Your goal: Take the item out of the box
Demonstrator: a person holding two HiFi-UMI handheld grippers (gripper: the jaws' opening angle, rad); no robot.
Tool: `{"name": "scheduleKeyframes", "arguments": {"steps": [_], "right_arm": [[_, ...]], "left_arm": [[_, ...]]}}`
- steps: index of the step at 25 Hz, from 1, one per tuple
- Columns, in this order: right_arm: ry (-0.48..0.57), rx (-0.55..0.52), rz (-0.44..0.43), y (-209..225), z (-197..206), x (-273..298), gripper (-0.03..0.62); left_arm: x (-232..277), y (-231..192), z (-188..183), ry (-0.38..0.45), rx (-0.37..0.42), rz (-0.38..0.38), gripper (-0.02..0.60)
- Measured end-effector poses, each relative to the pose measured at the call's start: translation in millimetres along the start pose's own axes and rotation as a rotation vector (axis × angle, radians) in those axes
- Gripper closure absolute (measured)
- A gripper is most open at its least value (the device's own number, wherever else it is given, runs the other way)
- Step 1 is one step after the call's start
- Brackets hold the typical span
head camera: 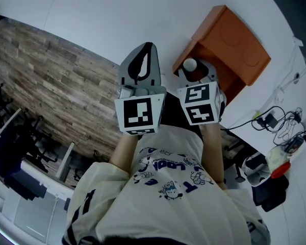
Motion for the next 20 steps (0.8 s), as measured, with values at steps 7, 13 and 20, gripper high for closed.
{"name": "scheduleKeyframes", "arguments": {"steps": [7,13,20], "right_arm": [[0.019,0.036,0.023,4,0,-9,0.401],[0.040,0.089,0.043,6,1,-25,0.401],[0.077,0.130,0.079,4,3,-40,0.401]], "left_arm": [[-3,3,-5,0.016,0.010,0.016,0.560],[-10,8,-10,0.037,0.025,0.037,0.560],[-23,11,-16,0.071,0.036,0.059,0.560]]}}
Point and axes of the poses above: the fingertips, and each gripper's own axes: x forward along the fingers, y to its right, z out of its underside, the point moved 5 cm from there along -x, backward along the fingers, and after that the axes turned 8 degrees about x, right-handed, at the moved point
